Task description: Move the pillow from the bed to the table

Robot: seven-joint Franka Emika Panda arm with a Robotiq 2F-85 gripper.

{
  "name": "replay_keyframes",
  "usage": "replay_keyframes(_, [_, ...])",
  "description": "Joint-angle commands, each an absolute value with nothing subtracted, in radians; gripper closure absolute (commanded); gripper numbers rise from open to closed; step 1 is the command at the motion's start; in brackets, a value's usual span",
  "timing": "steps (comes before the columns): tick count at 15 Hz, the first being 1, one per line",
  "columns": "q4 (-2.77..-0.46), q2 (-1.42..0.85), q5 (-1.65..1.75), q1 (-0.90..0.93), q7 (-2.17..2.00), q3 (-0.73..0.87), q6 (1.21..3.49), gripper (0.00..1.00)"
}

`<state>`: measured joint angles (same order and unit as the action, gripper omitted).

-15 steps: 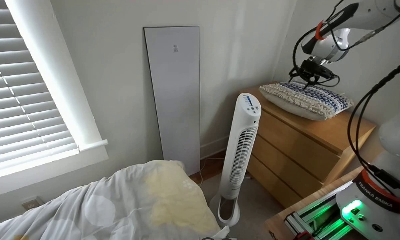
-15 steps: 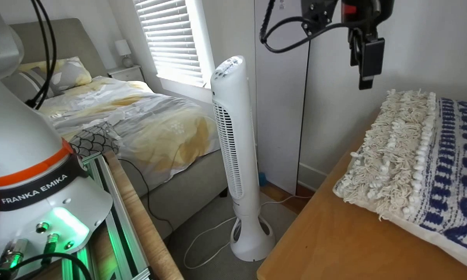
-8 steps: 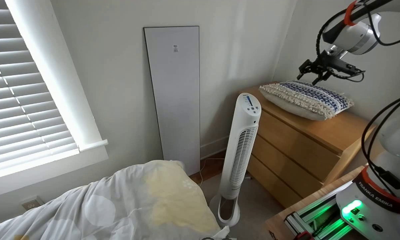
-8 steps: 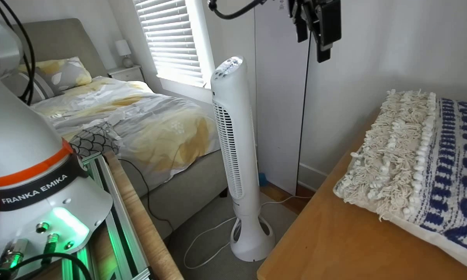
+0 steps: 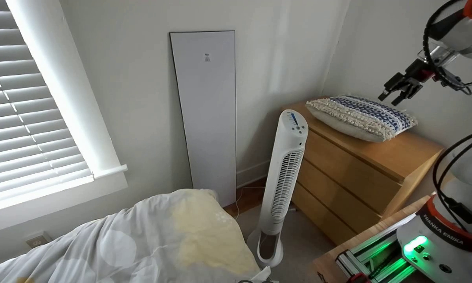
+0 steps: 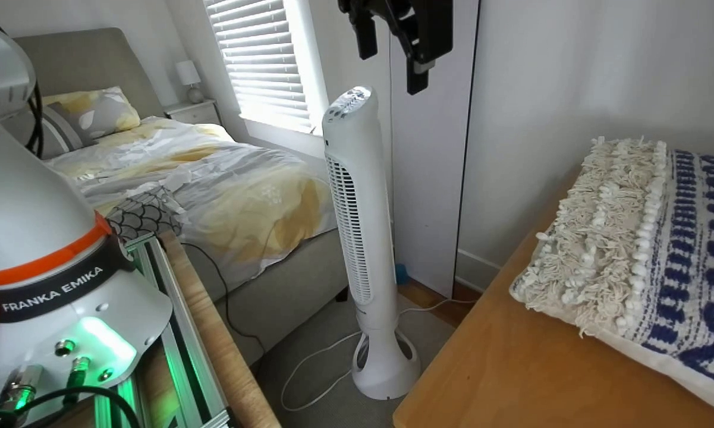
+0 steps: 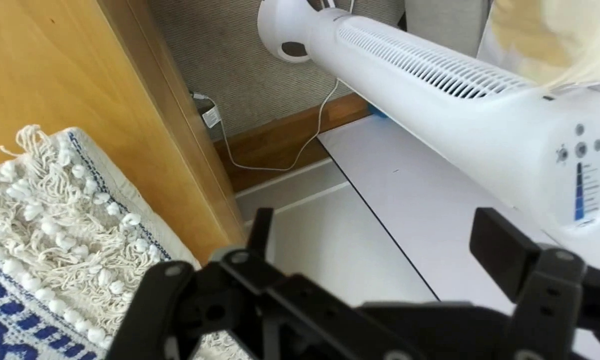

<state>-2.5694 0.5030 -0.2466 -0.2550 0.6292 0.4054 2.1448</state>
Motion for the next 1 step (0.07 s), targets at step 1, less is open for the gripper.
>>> replay_keyframes(1, [-2.571,0.515,-0.237,-0.243,0.631,0.422,2.139,0.00])
